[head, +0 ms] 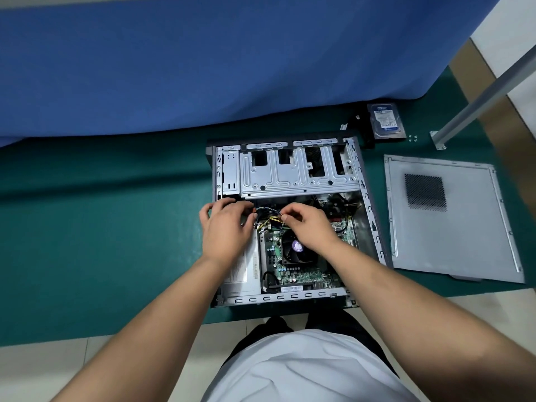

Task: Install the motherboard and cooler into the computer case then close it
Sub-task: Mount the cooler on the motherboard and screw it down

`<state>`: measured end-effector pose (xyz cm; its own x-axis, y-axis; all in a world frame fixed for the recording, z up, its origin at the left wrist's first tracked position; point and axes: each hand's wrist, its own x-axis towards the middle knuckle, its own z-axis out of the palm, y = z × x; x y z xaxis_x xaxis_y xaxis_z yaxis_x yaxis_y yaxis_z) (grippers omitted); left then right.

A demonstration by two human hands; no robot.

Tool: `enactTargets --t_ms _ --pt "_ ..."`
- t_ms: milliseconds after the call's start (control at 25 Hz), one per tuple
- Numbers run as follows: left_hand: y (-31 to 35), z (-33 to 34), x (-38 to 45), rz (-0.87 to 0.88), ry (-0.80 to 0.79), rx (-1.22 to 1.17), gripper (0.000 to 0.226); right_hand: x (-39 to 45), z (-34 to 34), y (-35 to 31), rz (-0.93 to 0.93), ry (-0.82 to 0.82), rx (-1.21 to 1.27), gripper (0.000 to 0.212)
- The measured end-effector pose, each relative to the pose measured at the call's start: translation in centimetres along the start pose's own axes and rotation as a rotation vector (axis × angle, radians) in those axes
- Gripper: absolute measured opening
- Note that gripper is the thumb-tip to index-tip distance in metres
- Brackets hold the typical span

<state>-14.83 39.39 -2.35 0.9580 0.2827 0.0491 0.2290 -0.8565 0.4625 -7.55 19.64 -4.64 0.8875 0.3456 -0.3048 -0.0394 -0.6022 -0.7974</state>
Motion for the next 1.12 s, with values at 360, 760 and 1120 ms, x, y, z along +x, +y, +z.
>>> enactTargets --t_ms 360,760,1120 --pt "0.0 0.3 0.5 -0.027 -0.049 -0.075 0.021 0.2 0.2 -2.7 -0.175 0.017 -0.061 0.011" --pt "-0.6 -0.8 0.7 -0.098 -0.077 -0.361 0.002 1.5 1.1 -3.3 0.069 -0.106 0.278 0.008" --pt "-1.1 -0.3 0.6 -0.063 -0.103 -0.211 0.025 0.8 0.5 -4.2 -0.029 -0.114 0.114 0.007"
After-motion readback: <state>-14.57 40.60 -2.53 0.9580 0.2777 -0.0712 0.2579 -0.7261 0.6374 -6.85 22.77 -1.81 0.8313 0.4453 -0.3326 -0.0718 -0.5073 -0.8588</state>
